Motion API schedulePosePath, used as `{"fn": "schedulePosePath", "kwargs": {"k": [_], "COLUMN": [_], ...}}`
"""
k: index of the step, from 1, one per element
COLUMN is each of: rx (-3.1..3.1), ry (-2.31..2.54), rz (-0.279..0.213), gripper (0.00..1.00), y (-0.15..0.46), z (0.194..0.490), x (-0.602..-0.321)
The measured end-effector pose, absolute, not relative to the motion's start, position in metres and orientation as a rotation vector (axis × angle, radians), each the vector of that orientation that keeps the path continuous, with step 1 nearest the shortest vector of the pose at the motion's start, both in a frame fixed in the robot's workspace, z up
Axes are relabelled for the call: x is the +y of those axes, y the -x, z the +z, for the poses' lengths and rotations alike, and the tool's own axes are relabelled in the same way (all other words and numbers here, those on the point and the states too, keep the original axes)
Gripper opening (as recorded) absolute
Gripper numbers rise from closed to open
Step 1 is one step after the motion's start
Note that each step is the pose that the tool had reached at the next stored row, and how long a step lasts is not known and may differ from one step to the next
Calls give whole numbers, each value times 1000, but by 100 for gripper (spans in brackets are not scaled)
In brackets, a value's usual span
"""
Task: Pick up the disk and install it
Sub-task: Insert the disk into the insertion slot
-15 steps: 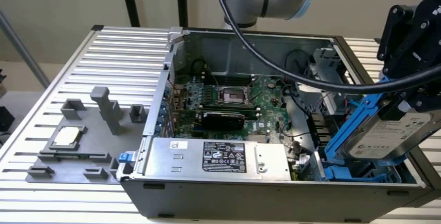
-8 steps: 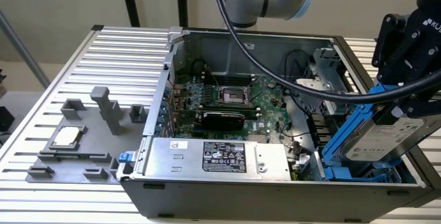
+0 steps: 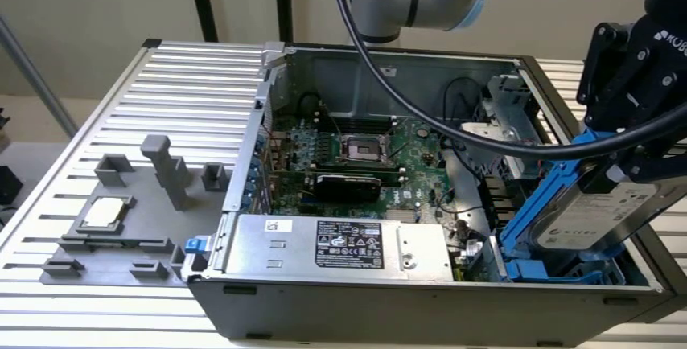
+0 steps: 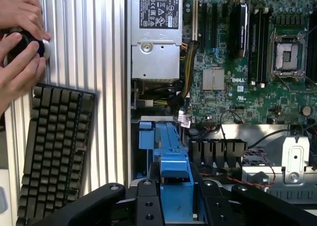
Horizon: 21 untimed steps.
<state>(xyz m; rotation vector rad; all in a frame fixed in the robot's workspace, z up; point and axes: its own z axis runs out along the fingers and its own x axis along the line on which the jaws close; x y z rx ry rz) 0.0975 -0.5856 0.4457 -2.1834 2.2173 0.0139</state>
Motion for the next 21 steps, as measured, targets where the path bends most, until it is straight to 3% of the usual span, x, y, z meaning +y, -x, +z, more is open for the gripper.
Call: {"fn": "schedulePosePath", "kwargs": {"k": [21], "rx": [2213], "ry": [2186], "rz": [16], "gripper": [33], "y": [-97], "z": [437], "x": [-585]}}
